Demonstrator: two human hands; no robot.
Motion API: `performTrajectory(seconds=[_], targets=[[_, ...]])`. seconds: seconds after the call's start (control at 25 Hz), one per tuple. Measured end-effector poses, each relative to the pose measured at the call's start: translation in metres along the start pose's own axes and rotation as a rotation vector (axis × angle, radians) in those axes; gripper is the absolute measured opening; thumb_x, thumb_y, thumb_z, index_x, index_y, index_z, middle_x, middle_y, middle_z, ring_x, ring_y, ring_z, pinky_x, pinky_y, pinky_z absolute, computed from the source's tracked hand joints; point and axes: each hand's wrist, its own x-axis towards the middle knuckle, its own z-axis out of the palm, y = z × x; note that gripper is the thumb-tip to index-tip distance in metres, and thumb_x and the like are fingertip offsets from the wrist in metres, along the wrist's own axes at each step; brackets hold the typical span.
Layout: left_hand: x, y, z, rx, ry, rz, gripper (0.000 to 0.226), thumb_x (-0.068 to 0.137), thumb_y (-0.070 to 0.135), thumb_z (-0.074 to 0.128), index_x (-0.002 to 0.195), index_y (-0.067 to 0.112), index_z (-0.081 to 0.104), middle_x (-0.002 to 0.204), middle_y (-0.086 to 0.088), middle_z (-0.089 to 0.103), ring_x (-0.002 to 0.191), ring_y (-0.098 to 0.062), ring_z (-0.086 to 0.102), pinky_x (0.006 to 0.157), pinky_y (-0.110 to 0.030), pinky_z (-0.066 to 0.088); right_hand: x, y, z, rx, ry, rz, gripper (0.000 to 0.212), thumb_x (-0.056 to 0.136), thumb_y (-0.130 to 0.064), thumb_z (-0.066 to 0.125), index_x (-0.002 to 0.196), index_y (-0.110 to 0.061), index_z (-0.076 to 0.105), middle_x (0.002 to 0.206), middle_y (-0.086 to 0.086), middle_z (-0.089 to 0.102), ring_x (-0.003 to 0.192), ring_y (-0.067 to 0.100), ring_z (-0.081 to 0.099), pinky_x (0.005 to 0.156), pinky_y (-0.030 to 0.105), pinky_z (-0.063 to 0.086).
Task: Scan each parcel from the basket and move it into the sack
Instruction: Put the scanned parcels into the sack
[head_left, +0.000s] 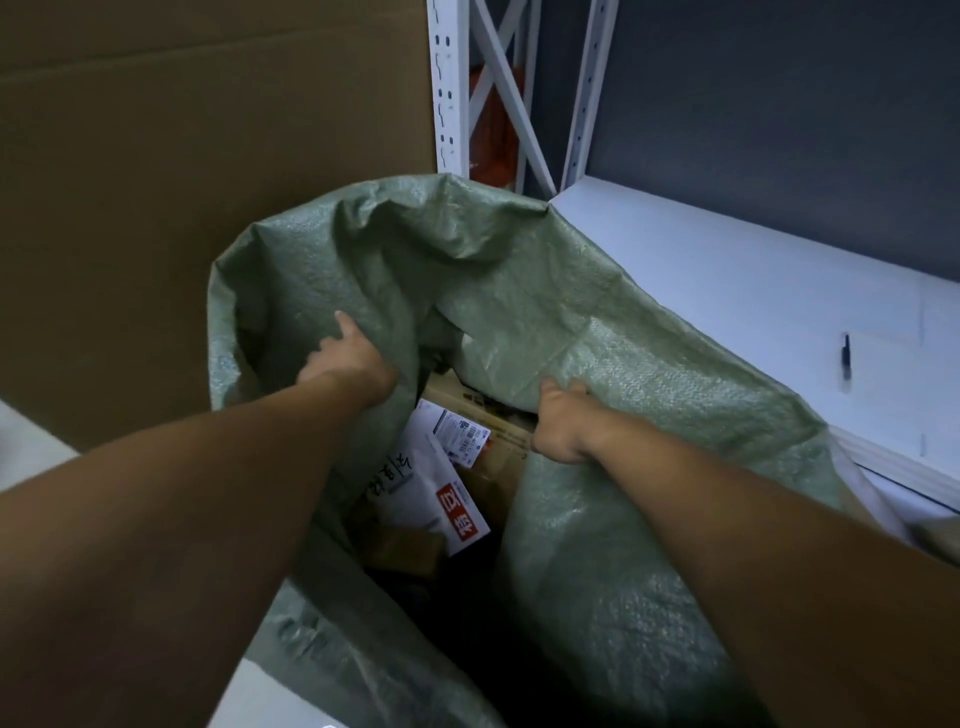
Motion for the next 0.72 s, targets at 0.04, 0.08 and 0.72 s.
performTrajectory(seconds=[0.04, 0.08, 0.72], targets=[[-0.005, 0.004, 0.000, 0.003, -0.006, 0.023, 0.096, 0.099, 0.035, 0.059, 0.163, 0.014, -0.011, 0.159, -0.023, 0.029, 0.143, -0.042, 0.036, 0.114, -0.051, 0.033, -0.004, -0.001, -0.002, 0.005, 0.004, -0.006, 0.086, 0.096, -0.012, 0.058, 0.163, -0.017, 0.004, 0.166, 0.022, 0.001, 0.146, 0.049, 0.028, 0.115, 0.054, 0.038], [-0.011, 0.008, -0.002, 0.000, -0.012, 0.044, 0.095, 0.100, 0.033, 0.058, 0.163, 0.014, -0.010, 0.160, -0.023, 0.029, 0.143, -0.042, 0.036, 0.114, -0.051, 0.033, -0.009, -0.001, -0.006, 0.005, 0.013, -0.013, 0.087, 0.095, -0.014, 0.060, 0.163, -0.016, 0.006, 0.166, 0.021, 0.004, 0.145, 0.049, 0.030, 0.114, 0.052, 0.039], [-0.192, 0.095, -0.024, -0.111, -0.138, 0.440, 0.064, 0.090, 0.024, 0.057, 0.147, 0.006, 0.035, 0.145, -0.023, 0.047, 0.129, -0.040, 0.051, 0.107, -0.047, 0.045, -0.199, 0.066, -0.038, 0.001, 0.128, 0.047, 0.048, 0.098, -0.024, 0.057, 0.143, -0.010, 0.049, 0.154, 0.022, 0.035, 0.123, 0.039, 0.057, 0.095, 0.038, 0.049]])
